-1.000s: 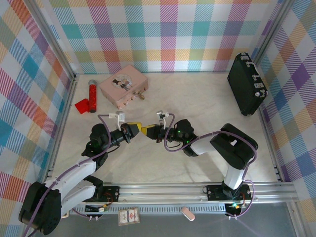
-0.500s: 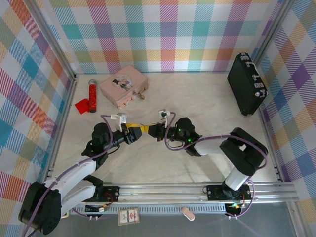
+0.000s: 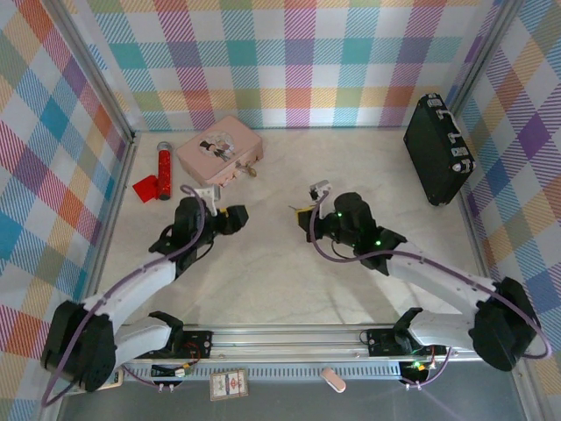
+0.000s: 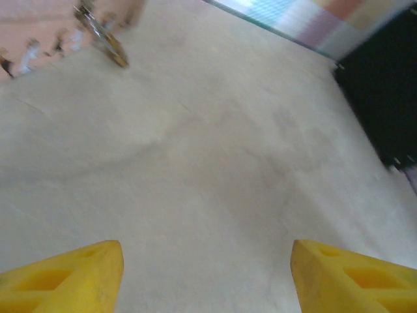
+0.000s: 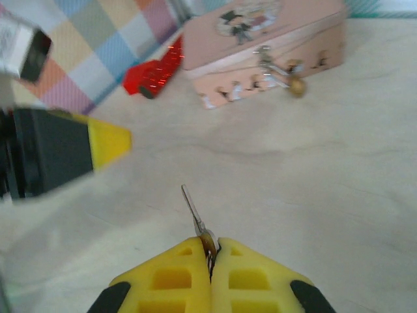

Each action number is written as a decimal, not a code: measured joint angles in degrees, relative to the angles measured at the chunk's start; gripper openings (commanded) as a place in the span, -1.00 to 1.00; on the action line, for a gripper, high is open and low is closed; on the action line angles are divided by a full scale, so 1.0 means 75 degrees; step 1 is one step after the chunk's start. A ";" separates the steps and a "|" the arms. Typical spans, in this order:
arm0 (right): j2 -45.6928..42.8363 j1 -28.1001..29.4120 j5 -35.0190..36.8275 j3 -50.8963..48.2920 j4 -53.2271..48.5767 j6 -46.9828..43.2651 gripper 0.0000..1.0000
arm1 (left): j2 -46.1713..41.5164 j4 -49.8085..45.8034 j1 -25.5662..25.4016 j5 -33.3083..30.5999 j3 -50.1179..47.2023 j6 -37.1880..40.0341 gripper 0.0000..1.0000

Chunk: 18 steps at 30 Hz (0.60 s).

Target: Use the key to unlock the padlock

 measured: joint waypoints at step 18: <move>-0.2008 -0.0096 0.1008 -0.1749 -0.0306 -0.1195 -1.00 | 0.5316 0.1923 -0.0650 -0.3276 0.2719 -0.2678 0.32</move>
